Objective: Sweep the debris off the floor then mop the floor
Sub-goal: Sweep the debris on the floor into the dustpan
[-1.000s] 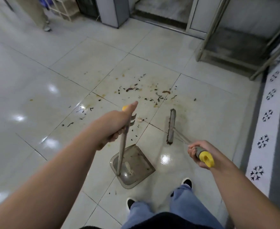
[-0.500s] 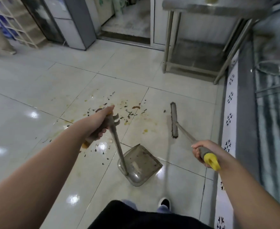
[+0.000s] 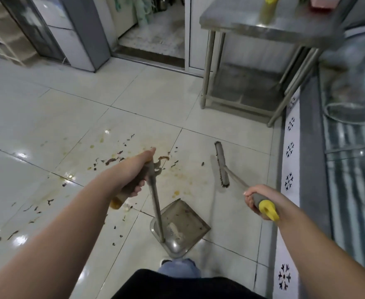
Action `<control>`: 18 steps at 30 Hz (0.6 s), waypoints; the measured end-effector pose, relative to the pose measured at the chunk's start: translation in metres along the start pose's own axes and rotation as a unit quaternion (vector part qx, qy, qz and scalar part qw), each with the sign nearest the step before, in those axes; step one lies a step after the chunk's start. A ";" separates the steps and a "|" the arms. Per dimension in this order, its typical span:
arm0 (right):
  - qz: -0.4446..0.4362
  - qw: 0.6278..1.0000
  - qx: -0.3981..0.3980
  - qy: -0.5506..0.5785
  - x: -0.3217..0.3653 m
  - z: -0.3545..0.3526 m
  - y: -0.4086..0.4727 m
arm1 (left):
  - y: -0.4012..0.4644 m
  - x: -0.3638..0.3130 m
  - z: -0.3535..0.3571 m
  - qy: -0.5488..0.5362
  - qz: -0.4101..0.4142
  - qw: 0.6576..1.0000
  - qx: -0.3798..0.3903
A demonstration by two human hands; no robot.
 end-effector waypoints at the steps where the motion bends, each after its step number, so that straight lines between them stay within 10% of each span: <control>1: 0.001 1.000 -0.005 -0.018 0.012 0.003 0.006 | 0.002 -0.007 0.000 -0.002 -0.007 1.000 0.008; 18: 0.044 0.966 0.035 -0.254 0.219 -0.002 0.173 | 0.097 -0.119 0.016 -0.082 -0.076 0.983 -0.143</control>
Point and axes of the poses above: each hand's wrist, its own y-axis towards the middle knuckle, its own z-axis out of the palm, x = y × z, the point moved 5 cm from there along y, towards the middle knuckle, and after that the axes turned 14 degrees about -y, right-handed, at the moved point
